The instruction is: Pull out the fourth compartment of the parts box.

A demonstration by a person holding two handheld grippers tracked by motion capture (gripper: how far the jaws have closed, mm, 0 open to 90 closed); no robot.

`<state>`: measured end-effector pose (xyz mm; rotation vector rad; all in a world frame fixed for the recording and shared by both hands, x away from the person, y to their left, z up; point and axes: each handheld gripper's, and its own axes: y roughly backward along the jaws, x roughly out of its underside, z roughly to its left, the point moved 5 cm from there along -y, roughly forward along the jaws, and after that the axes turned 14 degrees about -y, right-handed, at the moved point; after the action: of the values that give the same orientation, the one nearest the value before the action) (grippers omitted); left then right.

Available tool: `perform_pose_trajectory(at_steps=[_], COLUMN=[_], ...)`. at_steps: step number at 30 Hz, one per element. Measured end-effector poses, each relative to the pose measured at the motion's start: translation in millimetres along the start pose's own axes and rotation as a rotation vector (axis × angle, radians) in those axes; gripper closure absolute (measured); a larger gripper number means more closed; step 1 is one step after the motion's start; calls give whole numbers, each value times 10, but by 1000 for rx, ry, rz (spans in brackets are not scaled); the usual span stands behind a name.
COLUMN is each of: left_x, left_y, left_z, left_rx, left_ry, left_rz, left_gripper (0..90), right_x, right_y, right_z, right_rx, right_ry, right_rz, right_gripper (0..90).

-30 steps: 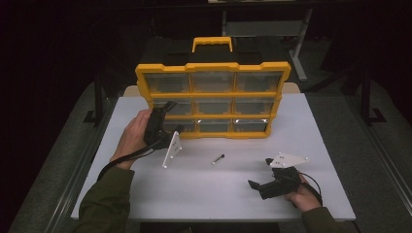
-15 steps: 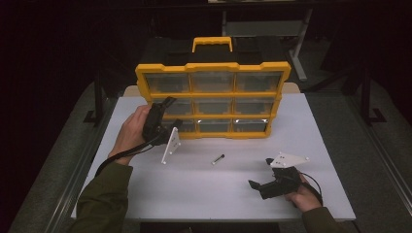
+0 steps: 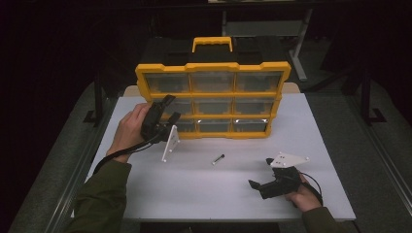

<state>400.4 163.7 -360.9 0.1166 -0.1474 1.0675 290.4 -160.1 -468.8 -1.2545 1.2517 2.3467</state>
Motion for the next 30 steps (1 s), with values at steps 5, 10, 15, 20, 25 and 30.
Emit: perform_pose_trajectory(at_steps=[5, 10, 15, 20, 25, 30], left_x=[14, 25, 35, 42, 48, 54], left_y=[0, -5, -3, -5, -8, -10], left_z=[23, 36, 38, 42, 39, 40], left_rx=[-4, -5, 3, 5, 16, 18], left_ry=[-3, -4, -13, -14, -11, -9], left_rz=[9, 16, 25, 30, 36, 45], left_gripper=[330, 399, 489, 559, 616, 657], right_x=[0, 0, 1, 1, 0, 1], right_y=[0, 0, 0, 0, 1, 1], right_z=[-1, -3, -5, -6, -6, -6], right_rx=[1, 2, 2, 2, 2, 2], right_ry=[-1, 0, 0, 0, 0, 0], right_rz=[1, 1, 1, 1, 1, 1], right_gripper=[0, 0, 0, 0, 0, 0])
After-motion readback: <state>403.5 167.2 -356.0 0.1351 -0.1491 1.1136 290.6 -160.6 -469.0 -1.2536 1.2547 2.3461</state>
